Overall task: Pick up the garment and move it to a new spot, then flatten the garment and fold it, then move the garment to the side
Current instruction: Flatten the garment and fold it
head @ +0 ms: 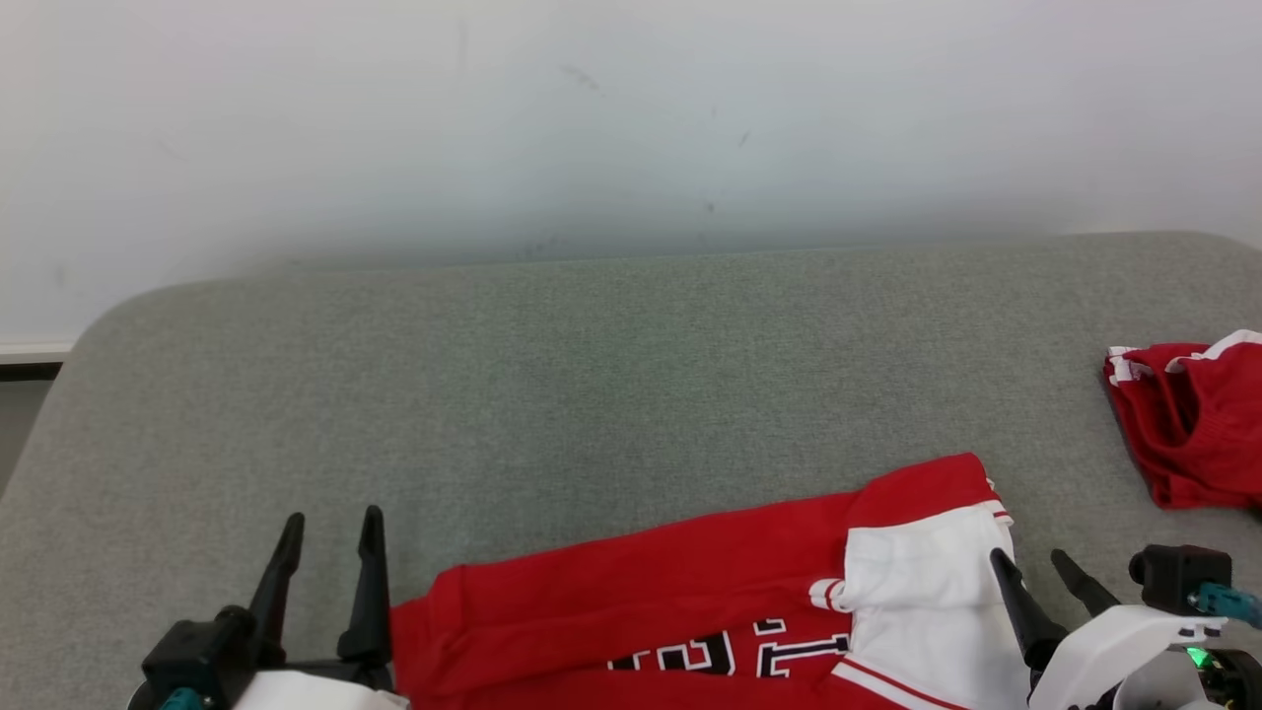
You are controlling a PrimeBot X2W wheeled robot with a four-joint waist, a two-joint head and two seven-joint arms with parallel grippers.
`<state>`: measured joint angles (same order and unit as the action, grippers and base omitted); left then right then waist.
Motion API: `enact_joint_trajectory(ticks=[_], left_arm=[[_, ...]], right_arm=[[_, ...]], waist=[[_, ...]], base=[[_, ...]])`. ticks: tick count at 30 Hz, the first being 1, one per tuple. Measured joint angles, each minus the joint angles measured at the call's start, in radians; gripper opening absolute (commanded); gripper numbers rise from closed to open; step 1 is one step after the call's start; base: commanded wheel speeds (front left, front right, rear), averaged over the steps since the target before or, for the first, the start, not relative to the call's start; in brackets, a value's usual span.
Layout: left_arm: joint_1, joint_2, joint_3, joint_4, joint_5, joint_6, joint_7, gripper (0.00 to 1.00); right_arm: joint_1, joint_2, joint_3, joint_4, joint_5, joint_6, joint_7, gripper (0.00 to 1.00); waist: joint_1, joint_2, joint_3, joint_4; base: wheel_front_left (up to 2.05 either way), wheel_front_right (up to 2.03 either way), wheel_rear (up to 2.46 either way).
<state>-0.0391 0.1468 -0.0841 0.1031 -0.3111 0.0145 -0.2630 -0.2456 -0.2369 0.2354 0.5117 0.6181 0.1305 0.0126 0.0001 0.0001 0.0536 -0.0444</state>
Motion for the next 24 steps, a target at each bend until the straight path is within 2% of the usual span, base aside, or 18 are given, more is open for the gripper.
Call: enact_joint_trajectory(ticks=[8,14,24], left_arm=[[-0.02,-0.032,0.019,0.033,0.046,-0.042,0.0,1.0],[-0.025,-0.048,0.038,0.051,0.062,-0.058,0.0,1.0],[-0.043,-0.071,0.053,0.074,0.074,-0.082,0.0,1.0]], right_arm=[[-0.109,-0.009,0.044,0.173,0.065,0.0,0.235,1.0],[-0.184,-0.009,0.041,0.273,0.09,0.001,0.362,1.0],[-0.222,0.005,0.104,0.265,0.186,-0.008,0.529,1.0]], waist=[[0.0,0.0,0.003,0.027],[0.0,0.0,0.011,0.045],[-0.0001,0.0,0.015,0.07]], base=[[0.0,0.0,0.0],[0.0,0.0,0.0],[0.0,0.0,0.0]])
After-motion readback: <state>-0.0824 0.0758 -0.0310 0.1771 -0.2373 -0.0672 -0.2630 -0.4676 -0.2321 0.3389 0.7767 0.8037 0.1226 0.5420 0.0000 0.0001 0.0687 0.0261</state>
